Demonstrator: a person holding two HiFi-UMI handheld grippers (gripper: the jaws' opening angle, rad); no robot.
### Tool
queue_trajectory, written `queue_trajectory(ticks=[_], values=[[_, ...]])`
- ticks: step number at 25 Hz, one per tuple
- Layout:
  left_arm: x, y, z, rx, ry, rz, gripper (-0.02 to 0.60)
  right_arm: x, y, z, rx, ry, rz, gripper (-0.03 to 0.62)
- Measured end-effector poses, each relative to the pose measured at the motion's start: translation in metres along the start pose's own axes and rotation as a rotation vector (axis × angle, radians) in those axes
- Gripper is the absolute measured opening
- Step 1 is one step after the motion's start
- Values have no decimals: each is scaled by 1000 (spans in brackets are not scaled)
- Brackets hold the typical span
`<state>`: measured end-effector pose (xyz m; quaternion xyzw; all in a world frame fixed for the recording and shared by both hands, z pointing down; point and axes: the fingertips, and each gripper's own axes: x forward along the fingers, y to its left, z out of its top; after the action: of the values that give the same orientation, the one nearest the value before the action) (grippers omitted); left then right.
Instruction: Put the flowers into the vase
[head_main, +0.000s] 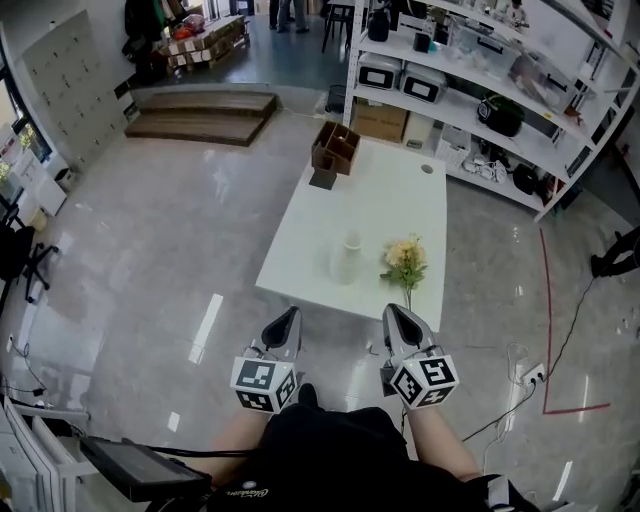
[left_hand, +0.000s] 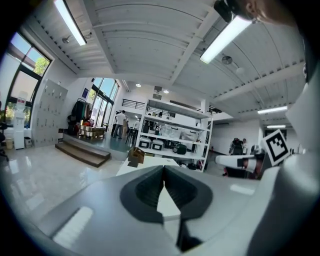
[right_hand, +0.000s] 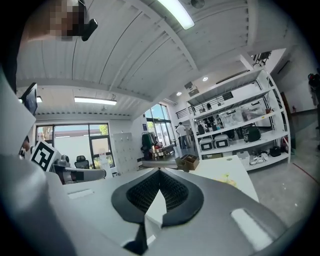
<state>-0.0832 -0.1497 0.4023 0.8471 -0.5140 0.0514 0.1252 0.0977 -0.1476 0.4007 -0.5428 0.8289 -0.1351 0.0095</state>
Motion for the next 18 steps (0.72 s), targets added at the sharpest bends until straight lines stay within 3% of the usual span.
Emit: queue_trajectory(ticks=[9, 13, 18], values=[[44, -2, 16, 3, 1, -29, 8, 37, -5, 19, -38, 15, 25, 0], [60, -10, 8, -1, 27, -41, 8, 39, -18, 0, -28, 67, 8, 0], [79, -22, -3, 5, 72, -69, 8, 40, -63, -27, -19, 156, -79, 0]])
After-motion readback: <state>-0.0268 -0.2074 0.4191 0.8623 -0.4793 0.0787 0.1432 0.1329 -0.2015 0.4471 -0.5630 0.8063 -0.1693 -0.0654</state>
